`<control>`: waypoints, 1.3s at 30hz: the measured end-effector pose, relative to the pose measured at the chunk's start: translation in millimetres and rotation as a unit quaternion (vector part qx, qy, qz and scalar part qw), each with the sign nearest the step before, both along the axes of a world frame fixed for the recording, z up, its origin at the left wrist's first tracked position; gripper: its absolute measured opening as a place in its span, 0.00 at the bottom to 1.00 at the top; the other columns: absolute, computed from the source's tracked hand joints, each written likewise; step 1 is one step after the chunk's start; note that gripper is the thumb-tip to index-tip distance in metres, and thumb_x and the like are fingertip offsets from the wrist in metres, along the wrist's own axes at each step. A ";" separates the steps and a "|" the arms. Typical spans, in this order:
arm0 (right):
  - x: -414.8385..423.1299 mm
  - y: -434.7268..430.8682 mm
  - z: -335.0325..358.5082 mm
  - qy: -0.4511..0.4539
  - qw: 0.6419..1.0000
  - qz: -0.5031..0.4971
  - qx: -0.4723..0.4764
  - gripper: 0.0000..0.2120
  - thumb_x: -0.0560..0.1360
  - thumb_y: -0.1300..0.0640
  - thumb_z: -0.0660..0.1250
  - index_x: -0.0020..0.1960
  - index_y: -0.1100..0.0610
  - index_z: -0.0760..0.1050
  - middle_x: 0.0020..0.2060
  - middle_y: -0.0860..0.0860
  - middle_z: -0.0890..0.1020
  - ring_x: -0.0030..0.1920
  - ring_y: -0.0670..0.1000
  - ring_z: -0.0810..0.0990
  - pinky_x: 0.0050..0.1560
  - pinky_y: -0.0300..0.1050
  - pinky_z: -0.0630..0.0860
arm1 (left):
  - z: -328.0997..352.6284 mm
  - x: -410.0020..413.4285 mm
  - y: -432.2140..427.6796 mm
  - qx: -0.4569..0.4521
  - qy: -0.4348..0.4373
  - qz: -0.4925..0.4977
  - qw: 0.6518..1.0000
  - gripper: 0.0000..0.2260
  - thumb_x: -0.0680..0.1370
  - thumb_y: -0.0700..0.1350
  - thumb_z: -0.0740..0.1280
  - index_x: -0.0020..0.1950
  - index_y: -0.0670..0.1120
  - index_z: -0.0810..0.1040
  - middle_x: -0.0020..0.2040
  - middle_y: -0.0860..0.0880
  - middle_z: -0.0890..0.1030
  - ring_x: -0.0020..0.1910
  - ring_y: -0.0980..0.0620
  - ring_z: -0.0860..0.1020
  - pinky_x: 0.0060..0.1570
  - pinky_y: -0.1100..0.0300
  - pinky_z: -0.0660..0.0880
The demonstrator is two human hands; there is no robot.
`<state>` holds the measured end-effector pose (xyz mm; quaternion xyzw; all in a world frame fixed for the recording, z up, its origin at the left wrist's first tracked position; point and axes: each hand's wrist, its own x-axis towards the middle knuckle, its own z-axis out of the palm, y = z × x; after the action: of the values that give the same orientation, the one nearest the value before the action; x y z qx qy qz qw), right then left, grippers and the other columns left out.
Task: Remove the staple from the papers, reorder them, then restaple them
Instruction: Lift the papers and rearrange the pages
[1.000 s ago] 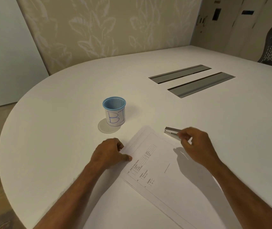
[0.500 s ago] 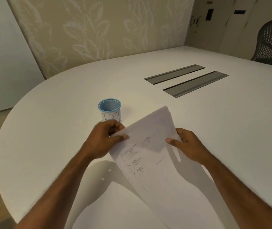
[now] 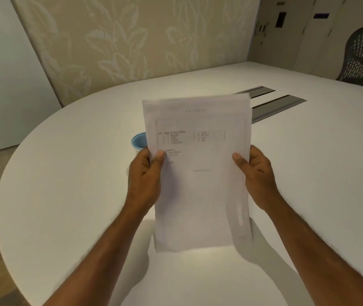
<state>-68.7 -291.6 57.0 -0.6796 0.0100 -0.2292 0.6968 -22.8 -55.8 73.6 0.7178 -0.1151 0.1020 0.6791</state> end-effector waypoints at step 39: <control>-45.3 13.5 -46.1 0.038 0.952 0.131 0.275 0.17 0.72 0.63 0.64 0.57 0.53 0.80 0.57 0.54 0.83 0.56 0.56 0.81 0.55 0.48 0.80 | -6.3 -9.0 -5.4 -0.293 0.022 0.091 0.951 0.12 0.82 0.44 0.60 0.49 0.59 0.80 0.46 0.64 0.85 0.50 0.62 0.82 0.50 0.64 0.77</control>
<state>-114.0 -278.2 10.9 -0.4649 0.0102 -0.0981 0.8799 -31.8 -61.3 67.4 0.4964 0.0004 0.1765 0.8500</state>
